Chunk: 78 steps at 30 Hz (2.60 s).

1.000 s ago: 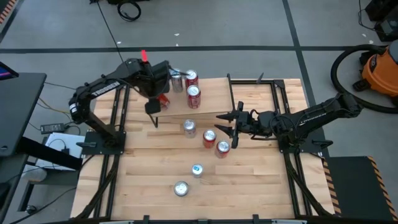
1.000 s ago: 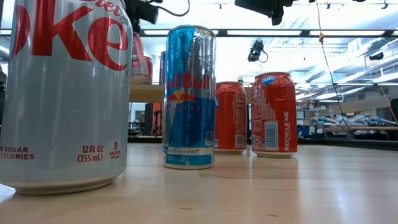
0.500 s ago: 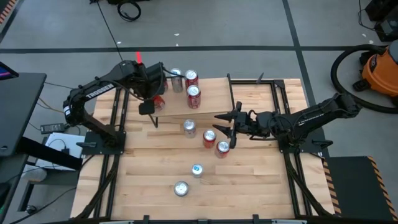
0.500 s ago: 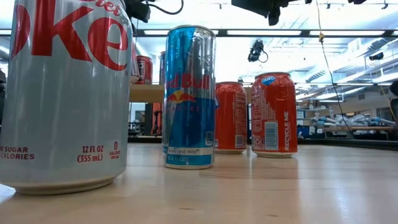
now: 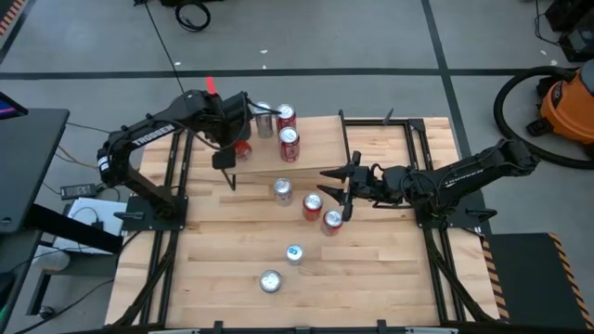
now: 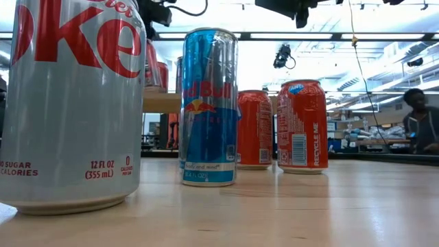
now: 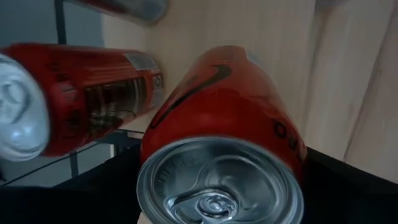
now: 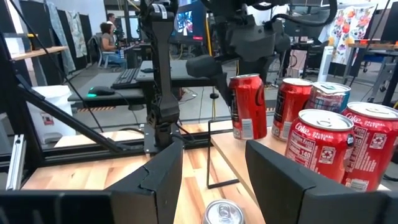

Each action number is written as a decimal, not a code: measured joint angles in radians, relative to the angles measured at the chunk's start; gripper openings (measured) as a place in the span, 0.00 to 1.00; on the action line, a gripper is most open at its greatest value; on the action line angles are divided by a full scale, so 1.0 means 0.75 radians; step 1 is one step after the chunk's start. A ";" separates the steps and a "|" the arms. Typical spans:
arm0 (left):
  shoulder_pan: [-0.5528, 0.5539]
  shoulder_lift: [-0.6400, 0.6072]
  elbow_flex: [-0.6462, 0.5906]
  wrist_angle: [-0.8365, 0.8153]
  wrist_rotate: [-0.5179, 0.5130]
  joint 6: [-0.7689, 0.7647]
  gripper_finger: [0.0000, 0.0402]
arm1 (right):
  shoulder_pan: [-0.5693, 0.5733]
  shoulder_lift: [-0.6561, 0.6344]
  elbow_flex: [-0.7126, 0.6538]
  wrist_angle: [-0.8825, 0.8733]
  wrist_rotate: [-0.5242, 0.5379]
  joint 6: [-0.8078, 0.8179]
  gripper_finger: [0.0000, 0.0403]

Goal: Place canned beverage on shelf
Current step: Put the red black soda can on the shelf, then put the orange soda can on the shelf

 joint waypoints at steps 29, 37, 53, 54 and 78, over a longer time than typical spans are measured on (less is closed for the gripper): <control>-0.017 0.069 0.001 0.050 -0.154 0.017 0.98 | 0.000 0.000 0.000 -0.002 0.000 -0.009 0.46; -0.067 0.069 0.001 0.023 -0.284 0.046 0.98 | 0.000 0.000 0.000 -0.002 0.000 -0.009 0.46; -0.161 0.068 0.001 -0.039 -0.544 -0.015 0.98 | 0.000 0.000 0.000 -0.003 0.000 -0.009 0.46; -0.167 0.068 0.001 -0.044 -0.563 -0.019 0.98 | 0.001 0.000 0.000 -0.003 0.000 -0.009 0.46; -0.608 -0.012 0.119 -0.005 -0.415 -0.416 0.97 | 0.000 0.000 0.000 -0.002 0.000 -0.007 0.46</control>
